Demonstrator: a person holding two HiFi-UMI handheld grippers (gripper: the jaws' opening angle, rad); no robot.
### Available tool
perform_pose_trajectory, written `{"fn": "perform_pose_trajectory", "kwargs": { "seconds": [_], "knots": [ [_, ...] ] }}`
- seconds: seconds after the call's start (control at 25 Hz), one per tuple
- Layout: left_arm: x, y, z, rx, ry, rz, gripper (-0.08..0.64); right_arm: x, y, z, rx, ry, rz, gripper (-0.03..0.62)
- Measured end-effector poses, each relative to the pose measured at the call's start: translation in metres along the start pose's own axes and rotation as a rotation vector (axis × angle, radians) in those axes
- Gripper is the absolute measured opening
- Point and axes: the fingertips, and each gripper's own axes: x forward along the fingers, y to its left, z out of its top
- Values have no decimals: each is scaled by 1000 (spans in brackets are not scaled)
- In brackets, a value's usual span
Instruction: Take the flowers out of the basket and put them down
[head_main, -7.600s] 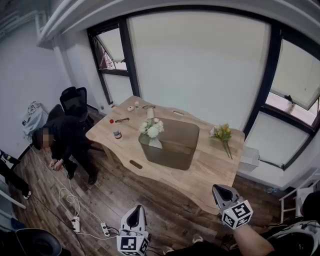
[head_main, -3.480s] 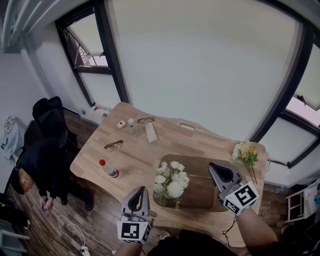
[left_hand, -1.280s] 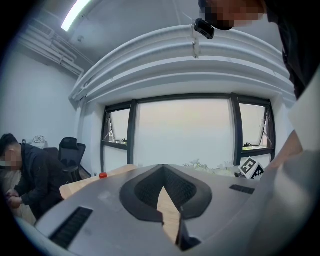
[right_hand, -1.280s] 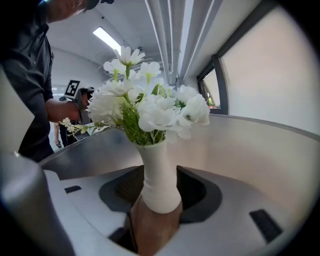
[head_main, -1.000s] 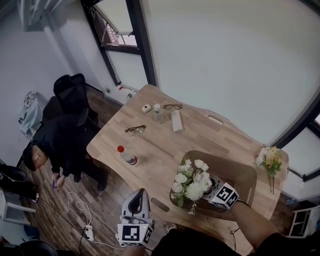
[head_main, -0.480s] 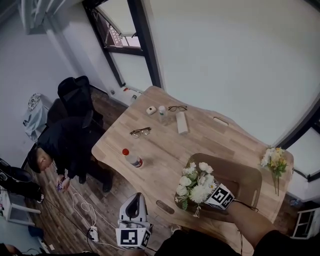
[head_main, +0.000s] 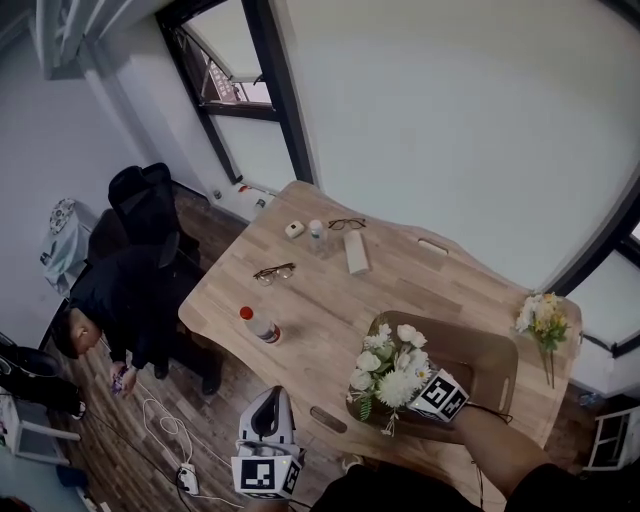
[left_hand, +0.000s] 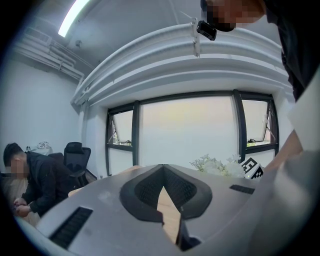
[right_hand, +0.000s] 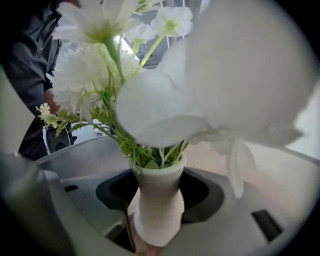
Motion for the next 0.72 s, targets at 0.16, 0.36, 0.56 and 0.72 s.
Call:
{"fn": "perform_pose_trajectory", "kwargs": {
  "seconds": [0.16, 0.36, 0.56, 0.72],
  "knots": [
    [9, -12, 7, 0, -19, -51, 2, -13, -4, 1, 12, 14, -36, 264],
    [19, -26, 12, 0, -34, -101, 2, -31, -8, 1, 45, 27, -80, 264],
    [27, -41, 14, -3, -45, -158, 2, -50, -6, 14, 48, 4, -116, 264],
    [33, -52, 17, 3, -53, -197, 2, -61, -4, 30, 60, -29, -128, 264]
  ]
}}
